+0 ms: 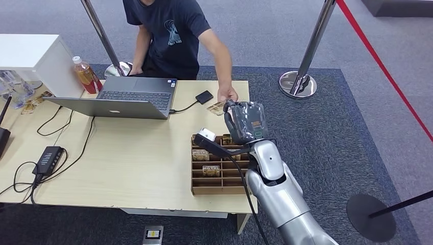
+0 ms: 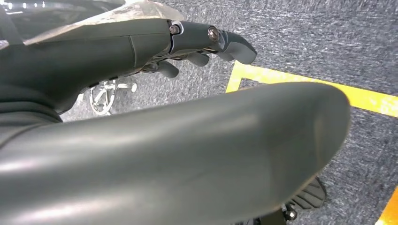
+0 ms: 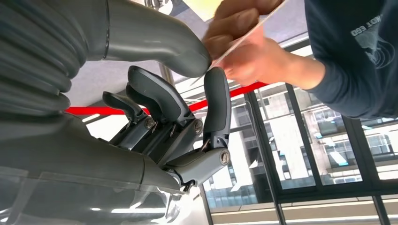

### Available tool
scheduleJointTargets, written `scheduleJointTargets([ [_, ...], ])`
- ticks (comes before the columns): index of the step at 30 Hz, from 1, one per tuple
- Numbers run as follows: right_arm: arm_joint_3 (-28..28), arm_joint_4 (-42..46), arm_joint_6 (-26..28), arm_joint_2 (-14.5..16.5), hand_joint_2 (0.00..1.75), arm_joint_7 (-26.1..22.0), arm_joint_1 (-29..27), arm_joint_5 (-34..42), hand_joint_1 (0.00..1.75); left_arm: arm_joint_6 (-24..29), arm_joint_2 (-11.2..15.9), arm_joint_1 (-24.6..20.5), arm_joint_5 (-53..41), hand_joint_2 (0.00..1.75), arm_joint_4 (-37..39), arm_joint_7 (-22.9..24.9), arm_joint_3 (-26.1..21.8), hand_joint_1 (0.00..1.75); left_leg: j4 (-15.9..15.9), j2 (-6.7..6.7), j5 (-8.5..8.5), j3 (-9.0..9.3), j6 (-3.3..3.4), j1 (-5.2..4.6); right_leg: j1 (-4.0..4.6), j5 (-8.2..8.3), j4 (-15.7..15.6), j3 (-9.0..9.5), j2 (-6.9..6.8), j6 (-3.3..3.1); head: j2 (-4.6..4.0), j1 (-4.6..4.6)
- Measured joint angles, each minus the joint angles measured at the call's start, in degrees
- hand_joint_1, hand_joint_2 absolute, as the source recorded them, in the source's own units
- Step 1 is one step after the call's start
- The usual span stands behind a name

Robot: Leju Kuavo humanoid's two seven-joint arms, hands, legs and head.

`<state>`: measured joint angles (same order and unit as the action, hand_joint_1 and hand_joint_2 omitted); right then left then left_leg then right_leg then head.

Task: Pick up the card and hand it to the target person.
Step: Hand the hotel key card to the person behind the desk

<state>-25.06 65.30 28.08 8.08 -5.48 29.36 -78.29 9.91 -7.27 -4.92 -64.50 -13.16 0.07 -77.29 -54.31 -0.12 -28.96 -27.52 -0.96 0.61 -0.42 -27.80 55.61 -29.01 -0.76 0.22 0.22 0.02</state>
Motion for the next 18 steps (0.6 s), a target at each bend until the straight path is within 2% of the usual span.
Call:
scheduleJointTargets([
  [5,0.38,-1.32,0.66,-0.04,1.75,1.37,-0.01,-1.8,1.75,-0.44,0.33,0.01,-0.52,0.0,0.0,-0.17,0.46,0.0,0.0,0.0,0.0,0.0,0.0,0.0,0.0,0.0,0.0,-0.01,0.0,0.0,0.0,0.0],
  [6,0.54,-1.53,0.7,-0.07,1.75,1.84,-0.02,-2.5,1.57,-0.55,0.39,0.01,-0.57,0.0,0.01,-0.17,0.49,0.0,0.0,0.0,0.0,0.0,0.0,0.0,0.0,0.0,0.0,-0.02,0.0,0.0,0.0,0.0],
  [7,0.73,-1.74,0.8,-0.12,1.75,2.39,-0.06,-3.28,1.2,-0.64,0.45,0.01,-0.63,0.0,0.01,-0.19,0.52,0.0,0.0,0.0,0.0,-0.01,0.0,0.0,0.0,0.0,-0.01,-0.03,0.0,0.0,0.0,0.0],
  [9,1.39,-1.95,1.45,-0.25,1.75,3.63,-0.36,-4.77,0.33,-0.73,0.51,0.01,-0.75,0.0,0.01,-0.22,0.57,0.0,-0.01,0.0,0.0,-0.01,0.0,-0.01,0.0,0.0,-0.01,-0.04,0.0,0.0,0.0,0.0],
  [10,1.88,-1.96,2.09,-0.33,1.75,4.26,-0.67,-5.3,0.07,-0.75,0.53,0.01,-0.79,0.0,0.01,-0.25,0.59,0.0,-0.01,0.0,0.0,-0.01,0.0,-0.01,0.0,0.0,-0.01,-0.04,0.0,0.0,0.0,0.0],
  [11,2.45,-1.81,2.94,-0.46,1.75,4.88,-1.13,-5.63,0.0,-0.76,0.54,0.01,-0.8,0.0,0.01,-0.26,0.6,0.0,-0.01,0.0,0.0,-0.01,0.0,-0.01,0.0,0.0,-0.01,-0.04,0.0,0.0,0.0,0.0],
  [14,4.67,0.33,6.41,-1.07,1.75,6.36,-3.84,-5.98,0.0,-0.73,0.54,0.03,-0.6,0.0,0.02,-0.17,0.57,0.0,-0.01,-0.01,-0.01,-0.02,0.0,-0.01,0.0,0.0,-0.04,-0.07,0.0,0.0,0.0,0.01],
  [18,9.1,7.75,10.82,-2.17,1.75,6.82,-10.44,-5.32,0.0,0.02,0.44,0.05,0.05,0.0,0.03,0.31,0.51,0.0,-0.02,-0.02,-0.02,-0.08,0.0,-0.01,-0.01,0.0,-0.05,-0.1,0.0,0.0,0.0,0.01],
])
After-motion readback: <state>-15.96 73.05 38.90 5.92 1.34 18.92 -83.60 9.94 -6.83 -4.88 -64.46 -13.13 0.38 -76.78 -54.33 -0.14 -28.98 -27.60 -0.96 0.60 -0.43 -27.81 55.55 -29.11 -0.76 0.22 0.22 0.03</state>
